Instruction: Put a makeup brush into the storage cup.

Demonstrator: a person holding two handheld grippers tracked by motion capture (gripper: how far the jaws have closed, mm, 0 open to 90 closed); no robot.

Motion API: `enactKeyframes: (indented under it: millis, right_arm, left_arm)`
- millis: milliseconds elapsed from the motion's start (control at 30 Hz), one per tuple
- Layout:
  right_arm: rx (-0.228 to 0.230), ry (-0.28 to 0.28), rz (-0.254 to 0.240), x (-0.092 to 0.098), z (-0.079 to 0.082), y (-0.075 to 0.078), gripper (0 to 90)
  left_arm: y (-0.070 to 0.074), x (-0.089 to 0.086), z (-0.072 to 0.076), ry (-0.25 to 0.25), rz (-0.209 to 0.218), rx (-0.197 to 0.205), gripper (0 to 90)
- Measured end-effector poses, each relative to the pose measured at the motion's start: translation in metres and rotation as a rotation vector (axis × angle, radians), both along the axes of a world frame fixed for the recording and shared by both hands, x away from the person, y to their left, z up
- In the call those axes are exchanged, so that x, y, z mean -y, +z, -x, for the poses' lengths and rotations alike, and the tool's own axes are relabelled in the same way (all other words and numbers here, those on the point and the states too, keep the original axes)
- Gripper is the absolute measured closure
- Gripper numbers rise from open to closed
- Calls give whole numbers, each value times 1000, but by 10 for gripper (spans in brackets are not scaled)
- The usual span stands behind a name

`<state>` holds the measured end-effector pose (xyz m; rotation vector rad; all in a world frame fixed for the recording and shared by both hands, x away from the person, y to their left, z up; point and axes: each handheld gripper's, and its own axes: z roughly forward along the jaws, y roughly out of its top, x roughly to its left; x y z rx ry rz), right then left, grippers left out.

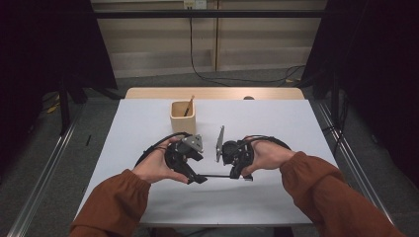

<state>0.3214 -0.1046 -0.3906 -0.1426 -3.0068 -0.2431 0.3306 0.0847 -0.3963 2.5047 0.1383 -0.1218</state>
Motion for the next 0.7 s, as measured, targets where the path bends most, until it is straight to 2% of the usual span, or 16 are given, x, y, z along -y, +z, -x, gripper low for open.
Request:
enactKeyframes:
  millis: [100,200,300,333,367,400,500,700]
  right_arm:
    - [-3,1,-26,-1,-1,1,860]
    - [-1,14,-15,-2,1,0,860]
    - [3,8,-11,-2,0,0,860]
    - [4,7,-14,-2,0,0,860]
    - [5,6,-14,-2,0,0,860]
    - [8,13,-16,-2,0,0,860]
    - [10,8,-15,-2,0,0,860]
    - [16,14,-20,-2,1,0,860]
  left_arm:
    - [-1,1,0,-24,-20,-10,377]
    - [-2,1,1,-39,-41,-20,508]
    - [-2,2,-1,-49,-61,-54,572]
    - [-2,3,-1,-42,-65,-73,586]
    - [-3,3,-1,-43,-71,-74,597]
    - [-3,4,-1,-47,-84,-67,632]
    - [-2,6,-1,-59,-93,-65,666]
    - [-5,10,0,-57,-115,-36,674]
